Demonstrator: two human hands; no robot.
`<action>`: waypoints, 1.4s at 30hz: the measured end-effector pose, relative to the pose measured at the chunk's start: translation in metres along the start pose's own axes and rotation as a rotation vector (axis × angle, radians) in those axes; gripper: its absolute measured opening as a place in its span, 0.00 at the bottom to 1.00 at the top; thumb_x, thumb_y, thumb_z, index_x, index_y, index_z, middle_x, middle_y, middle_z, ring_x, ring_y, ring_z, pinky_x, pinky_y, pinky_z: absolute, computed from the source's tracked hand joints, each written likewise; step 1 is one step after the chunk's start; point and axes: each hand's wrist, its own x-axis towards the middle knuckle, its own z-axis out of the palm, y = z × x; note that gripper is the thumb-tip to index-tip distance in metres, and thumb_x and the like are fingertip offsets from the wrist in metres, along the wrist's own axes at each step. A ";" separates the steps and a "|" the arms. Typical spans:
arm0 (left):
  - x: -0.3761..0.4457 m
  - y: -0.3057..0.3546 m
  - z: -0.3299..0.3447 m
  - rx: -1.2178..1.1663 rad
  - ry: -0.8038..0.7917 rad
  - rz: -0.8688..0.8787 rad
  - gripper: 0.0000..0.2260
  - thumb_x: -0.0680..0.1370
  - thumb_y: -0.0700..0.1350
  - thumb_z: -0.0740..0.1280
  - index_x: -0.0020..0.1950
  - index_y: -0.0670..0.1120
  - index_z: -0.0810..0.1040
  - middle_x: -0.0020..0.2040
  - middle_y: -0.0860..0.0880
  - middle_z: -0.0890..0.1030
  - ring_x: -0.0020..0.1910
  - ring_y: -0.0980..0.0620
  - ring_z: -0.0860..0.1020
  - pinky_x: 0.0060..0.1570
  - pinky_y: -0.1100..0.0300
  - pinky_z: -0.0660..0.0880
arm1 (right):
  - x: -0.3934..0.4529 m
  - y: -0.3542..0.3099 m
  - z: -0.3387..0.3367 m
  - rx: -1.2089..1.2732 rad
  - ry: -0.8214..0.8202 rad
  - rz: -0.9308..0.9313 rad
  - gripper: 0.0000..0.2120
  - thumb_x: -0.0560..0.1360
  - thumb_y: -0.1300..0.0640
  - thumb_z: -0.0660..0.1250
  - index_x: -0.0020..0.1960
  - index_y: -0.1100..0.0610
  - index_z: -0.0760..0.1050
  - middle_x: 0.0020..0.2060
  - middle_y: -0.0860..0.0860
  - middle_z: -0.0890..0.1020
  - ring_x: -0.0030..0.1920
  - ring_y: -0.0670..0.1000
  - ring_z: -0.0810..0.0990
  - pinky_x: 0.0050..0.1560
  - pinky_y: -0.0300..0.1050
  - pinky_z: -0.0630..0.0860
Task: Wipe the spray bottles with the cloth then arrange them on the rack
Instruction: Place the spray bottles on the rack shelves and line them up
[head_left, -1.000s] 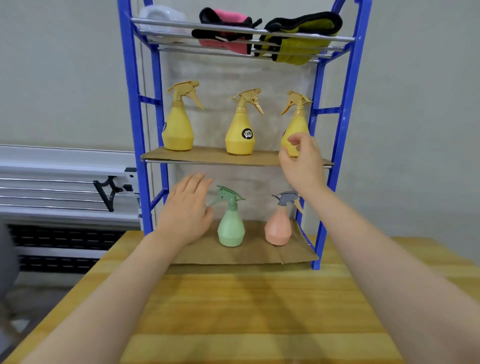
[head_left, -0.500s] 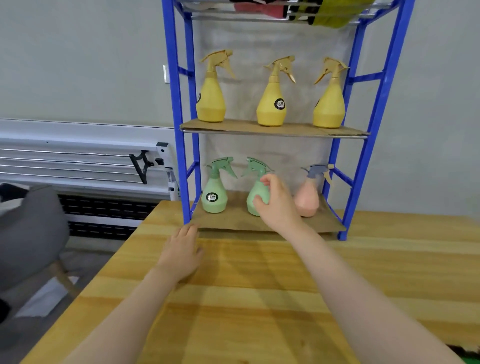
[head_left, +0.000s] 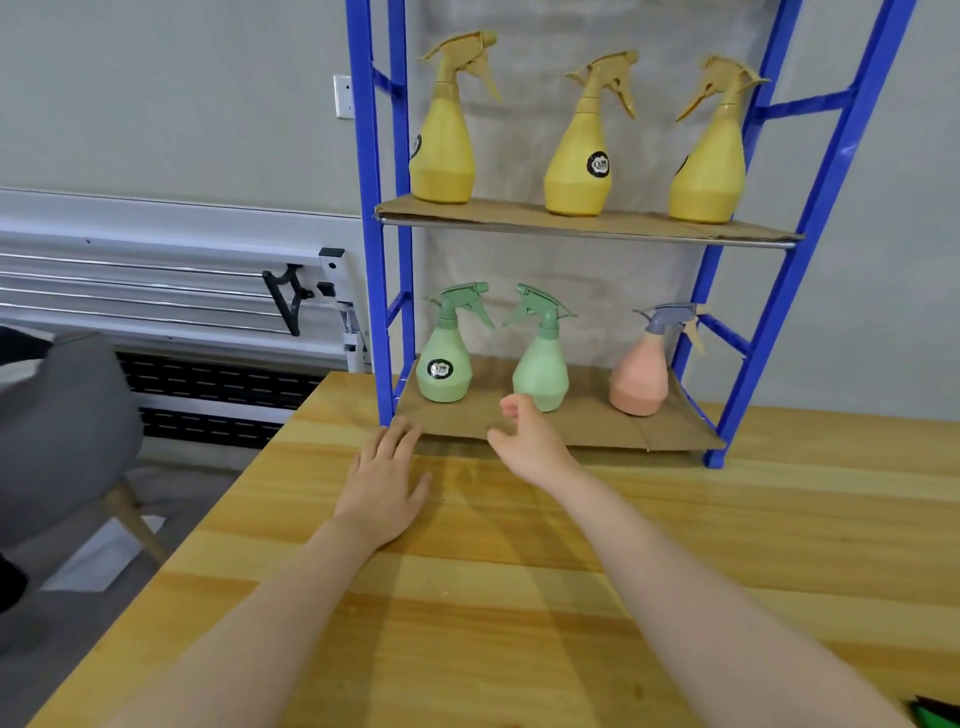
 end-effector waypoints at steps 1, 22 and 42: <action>0.000 -0.002 0.001 -0.015 0.002 0.006 0.30 0.80 0.55 0.60 0.79 0.51 0.54 0.79 0.52 0.53 0.78 0.47 0.52 0.74 0.48 0.58 | 0.005 0.000 0.002 0.011 -0.006 0.006 0.25 0.78 0.54 0.63 0.73 0.55 0.62 0.71 0.50 0.69 0.66 0.50 0.72 0.59 0.40 0.68; 0.005 -0.014 0.011 -0.089 0.029 0.026 0.29 0.79 0.54 0.59 0.78 0.54 0.54 0.79 0.55 0.53 0.77 0.49 0.53 0.74 0.48 0.58 | 0.109 -0.016 0.042 0.500 -0.046 0.058 0.36 0.76 0.59 0.66 0.79 0.49 0.53 0.74 0.50 0.67 0.68 0.50 0.69 0.65 0.45 0.67; 0.005 -0.012 0.011 -0.065 0.037 0.039 0.30 0.78 0.56 0.58 0.78 0.54 0.53 0.79 0.56 0.52 0.77 0.51 0.51 0.75 0.51 0.55 | 0.140 -0.042 0.080 0.442 -0.001 -0.089 0.35 0.69 0.52 0.77 0.71 0.48 0.64 0.59 0.48 0.78 0.56 0.49 0.78 0.50 0.39 0.74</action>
